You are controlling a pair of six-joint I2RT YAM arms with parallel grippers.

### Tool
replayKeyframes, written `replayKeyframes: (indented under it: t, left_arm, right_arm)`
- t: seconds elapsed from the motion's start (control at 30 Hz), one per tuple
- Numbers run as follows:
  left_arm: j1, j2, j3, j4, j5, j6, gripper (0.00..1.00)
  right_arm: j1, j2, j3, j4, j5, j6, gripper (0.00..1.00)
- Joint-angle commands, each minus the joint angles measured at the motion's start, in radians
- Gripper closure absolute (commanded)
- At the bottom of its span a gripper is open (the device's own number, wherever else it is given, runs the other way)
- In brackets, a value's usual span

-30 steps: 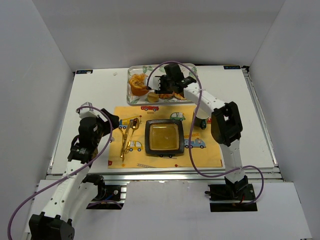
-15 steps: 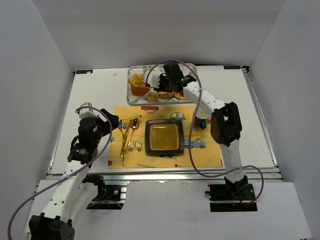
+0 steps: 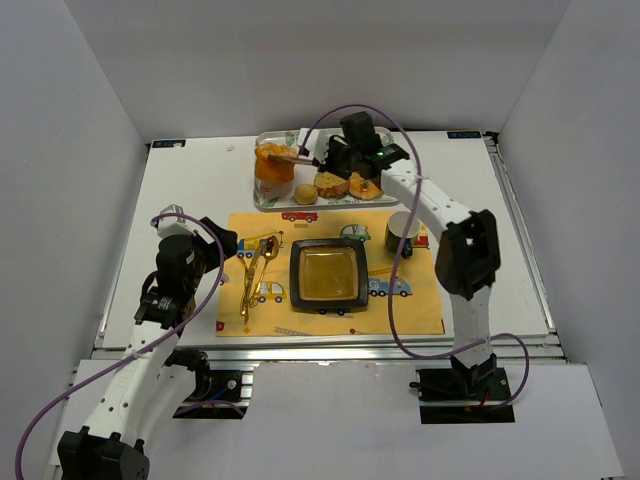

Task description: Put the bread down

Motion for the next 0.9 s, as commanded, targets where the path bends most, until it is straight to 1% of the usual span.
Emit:
replayKeyframes:
  t: [0.0,0.03,0.07,0.1,0.13,0.17,0.2,0.23,0.27,0.3,0.33,0.37,0.47,0.63,0.73,0.87]
  left_arm:
    - [0.007,0.000,0.032,-0.003,-0.014,0.016,0.08]
    - [0.007,0.000,0.034,-0.005,-0.016,0.017,0.08]
    - [0.007,-0.002,0.034,-0.006,-0.016,0.017,0.08]
    - [0.007,-0.003,0.032,-0.003,-0.016,0.017,0.08]
    - [0.007,-0.006,0.031,-0.003,-0.019,0.017,0.08]
    - [0.007,-0.008,0.025,-0.002,-0.020,0.014,0.08]
    - [0.009,-0.010,0.023,0.001,-0.020,0.013,0.08]
    - [0.009,-0.011,0.020,0.005,-0.020,0.011,0.08]
    - [0.009,-0.011,0.017,0.009,-0.017,0.010,0.08]
    - [0.007,-0.010,0.017,0.015,-0.016,0.010,0.08]
    - [0.009,-0.007,0.017,0.018,-0.013,0.011,0.08]
    - [0.009,0.000,0.018,0.020,-0.011,0.011,0.08]
    - [0.010,0.030,0.031,0.028,0.007,0.025,0.08]
    - [0.010,0.084,0.055,0.041,0.039,0.040,0.08]
    - [0.010,0.093,0.061,0.043,0.047,0.043,0.08]
    - [0.010,0.086,0.058,0.044,0.044,0.039,0.08]
  right_arm:
    - [-0.037,-0.231,-0.082,0.097,-0.138,0.095,1.00]
    - [-0.055,-0.272,-0.127,0.098,-0.201,0.087,1.00]
    - [-0.065,-0.359,-0.176,0.086,-0.239,0.066,1.00]
    - [-0.074,-0.407,-0.294,0.075,-0.270,0.026,1.00]
    - [-0.094,-0.459,-0.356,0.057,-0.333,-0.009,1.00]
    - [-0.100,-0.558,-0.412,0.029,-0.359,-0.057,1.00]
    - [-0.104,-0.608,-0.528,-0.020,-0.368,-0.136,1.00]
    - [-0.114,-0.662,-0.583,-0.044,-0.388,-0.164,1.00]
    - [-0.118,-0.755,-0.629,-0.076,-0.396,-0.197,1.00]
    - [-0.118,-0.798,-0.675,-0.130,-0.395,-0.250,1.00]
    - [-0.120,-0.846,-0.762,-0.138,-0.382,-0.257,1.00]
    - [-0.120,-0.924,-0.798,-0.152,-0.379,-0.261,1.00]
    - [-0.118,-1.044,-0.910,-0.186,-0.359,-0.286,0.99]
    - [-0.118,-1.116,-0.997,-0.227,-0.329,-0.289,0.96]
    - [-0.117,-1.141,-1.049,-0.218,-0.312,-0.303,0.89]
    - [-0.118,-1.158,-1.053,-0.262,-0.323,-0.324,0.64]
